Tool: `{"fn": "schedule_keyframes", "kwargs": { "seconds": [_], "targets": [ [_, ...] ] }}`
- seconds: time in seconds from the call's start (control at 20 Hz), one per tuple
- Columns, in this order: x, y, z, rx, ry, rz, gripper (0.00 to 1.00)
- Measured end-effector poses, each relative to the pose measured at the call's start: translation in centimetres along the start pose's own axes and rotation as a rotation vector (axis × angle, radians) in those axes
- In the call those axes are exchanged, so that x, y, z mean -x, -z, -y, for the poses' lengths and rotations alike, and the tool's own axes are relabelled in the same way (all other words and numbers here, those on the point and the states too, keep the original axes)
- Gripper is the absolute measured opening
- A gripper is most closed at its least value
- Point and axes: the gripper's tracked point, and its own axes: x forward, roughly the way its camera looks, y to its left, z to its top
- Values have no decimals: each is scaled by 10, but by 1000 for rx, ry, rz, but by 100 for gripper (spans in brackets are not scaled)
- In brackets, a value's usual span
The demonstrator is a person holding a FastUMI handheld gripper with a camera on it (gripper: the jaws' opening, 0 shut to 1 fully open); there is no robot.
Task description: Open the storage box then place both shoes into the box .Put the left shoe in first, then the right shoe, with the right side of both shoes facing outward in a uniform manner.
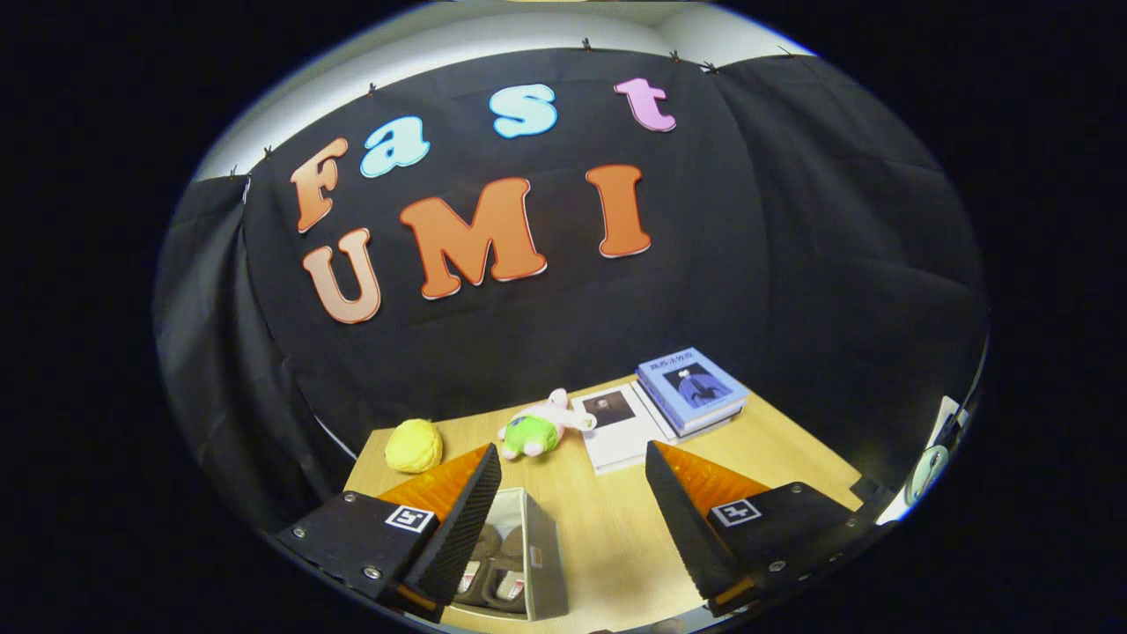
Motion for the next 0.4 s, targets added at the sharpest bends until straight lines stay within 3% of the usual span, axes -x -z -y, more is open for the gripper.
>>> {"fn": "schedule_keyframes", "kwargs": {
  "seconds": [0.4],
  "targets": [
    [7,-43,50,26,9,73,98]
  ]
}}
